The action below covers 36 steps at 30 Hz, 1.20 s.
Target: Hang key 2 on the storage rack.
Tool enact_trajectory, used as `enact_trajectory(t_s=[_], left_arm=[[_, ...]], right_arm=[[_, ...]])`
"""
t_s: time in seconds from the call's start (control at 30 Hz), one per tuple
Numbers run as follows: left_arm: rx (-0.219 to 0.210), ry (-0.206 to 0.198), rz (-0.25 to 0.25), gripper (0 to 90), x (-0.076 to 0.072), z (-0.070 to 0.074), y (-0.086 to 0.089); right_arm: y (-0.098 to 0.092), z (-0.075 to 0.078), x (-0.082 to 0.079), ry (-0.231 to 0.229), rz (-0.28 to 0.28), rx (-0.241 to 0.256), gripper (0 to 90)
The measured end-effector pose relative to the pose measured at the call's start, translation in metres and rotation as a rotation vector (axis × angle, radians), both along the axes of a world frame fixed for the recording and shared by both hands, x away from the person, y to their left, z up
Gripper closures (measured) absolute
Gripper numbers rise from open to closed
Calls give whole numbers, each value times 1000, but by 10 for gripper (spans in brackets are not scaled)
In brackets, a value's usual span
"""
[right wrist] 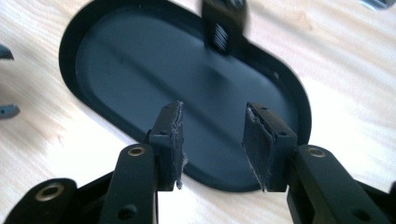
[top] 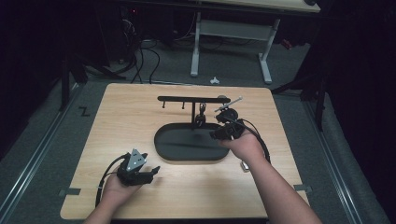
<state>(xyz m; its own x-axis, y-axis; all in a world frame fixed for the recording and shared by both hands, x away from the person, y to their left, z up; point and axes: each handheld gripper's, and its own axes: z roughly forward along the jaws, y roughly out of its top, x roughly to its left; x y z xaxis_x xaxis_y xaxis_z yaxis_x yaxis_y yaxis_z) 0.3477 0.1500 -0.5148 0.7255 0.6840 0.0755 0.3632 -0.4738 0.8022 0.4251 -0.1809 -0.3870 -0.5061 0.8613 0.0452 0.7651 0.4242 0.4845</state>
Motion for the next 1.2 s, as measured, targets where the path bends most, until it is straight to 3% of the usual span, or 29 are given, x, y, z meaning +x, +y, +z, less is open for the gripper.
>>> enact_trajectory(t_s=[0.27,0.3,0.4,0.7,0.73,0.77,0.8,0.83,0.87,0.93,1.13,1.2], left_arm=[[16,1,-14,308,-1,-1,-3],[18,2,-18,308,-1,-1,-4],[18,4,-19,308,-1,-2,-4],[21,5,-18,308,0,-2,-4],[23,8,-19,308,-1,-2,-4],[23,8,-19,308,-1,-2,-4],[24,5,-21,308,-1,-2,-5],[24,5,-21,308,-1,-2,-5],[26,3,-20,308,-1,-3,-5],[25,8,-19,308,-1,-3,-5],[36,15,-29,308,-1,-5,-9],[38,11,-37,311,-1,-5,-11]], right_arm=[[-15,-26,-19,20,-1,-17,503],[-21,-36,-24,38,-19,-22,496],[-32,-48,-29,60,-42,-21,491],[-71,-65,-43,73,-121,-24,483],[-84,-68,-46,66,-154,-16,493],[-84,-68,-46,66,-154,-16,493],[-97,-71,-50,48,-191,-3,516],[-97,-71,-50,48,-191,-3,516],[-109,-73,-54,32,-232,-2,539],[-121,-76,-58,29,-258,0,567],[-137,-85,-67,46,-290,8,614],[-137,-88,-67,65,-274,19,640]])
